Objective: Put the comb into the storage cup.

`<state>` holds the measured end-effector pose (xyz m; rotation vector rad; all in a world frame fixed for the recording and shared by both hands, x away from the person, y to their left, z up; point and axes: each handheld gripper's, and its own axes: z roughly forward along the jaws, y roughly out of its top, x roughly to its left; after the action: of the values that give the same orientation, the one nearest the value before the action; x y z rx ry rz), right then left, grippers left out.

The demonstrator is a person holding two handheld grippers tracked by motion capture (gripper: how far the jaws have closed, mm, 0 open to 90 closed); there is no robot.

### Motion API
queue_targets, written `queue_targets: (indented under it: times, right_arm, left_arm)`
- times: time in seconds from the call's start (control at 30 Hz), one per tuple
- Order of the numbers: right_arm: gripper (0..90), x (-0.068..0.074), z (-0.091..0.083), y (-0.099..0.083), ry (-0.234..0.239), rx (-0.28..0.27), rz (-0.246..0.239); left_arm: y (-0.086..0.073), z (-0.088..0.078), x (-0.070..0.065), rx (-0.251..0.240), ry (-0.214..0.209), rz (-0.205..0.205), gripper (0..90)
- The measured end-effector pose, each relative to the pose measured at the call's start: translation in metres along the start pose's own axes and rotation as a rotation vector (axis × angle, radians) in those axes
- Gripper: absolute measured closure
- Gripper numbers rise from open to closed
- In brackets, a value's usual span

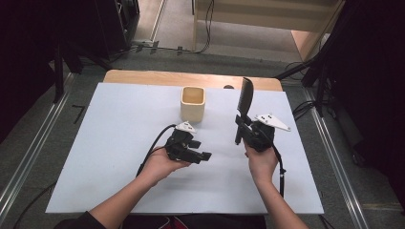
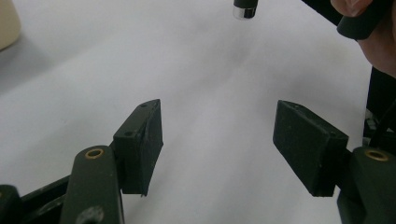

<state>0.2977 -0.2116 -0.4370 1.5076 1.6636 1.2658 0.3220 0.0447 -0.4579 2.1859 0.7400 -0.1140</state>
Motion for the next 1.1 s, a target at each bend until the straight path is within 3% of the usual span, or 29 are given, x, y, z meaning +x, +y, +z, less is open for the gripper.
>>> queue_targets:
  times: [0.1, 0.3, 0.47, 0.63, 1.1]
  right_arm:
    - [69.8, 0.001, -0.002, 0.000, -0.009, -0.017, -0.014]
    - [69.8, 0.000, -0.003, 0.001, 0.011, -0.020, 0.001]
    - [69.9, 0.002, -0.004, 0.002, 0.011, -0.034, -0.016]
    - [69.8, 0.003, -0.003, 0.002, 0.023, -0.028, -0.017]
    - [69.8, 0.009, -0.003, 0.005, 0.052, -0.044, -0.018]
  left_arm:
    - [-0.001, -0.004, 0.002, 0.002, -0.002, 0.003, 34.1]
    - [-0.005, -0.011, 0.004, 0.007, 0.011, 0.017, 34.0]
    - [-0.007, -0.019, 0.006, 0.002, -0.023, 0.009, 32.5]
    - [-0.010, -0.027, 0.010, 0.034, -0.003, 0.022, 32.5]
    - [-0.026, -0.043, 0.015, 0.066, 0.028, 0.062, 30.7]
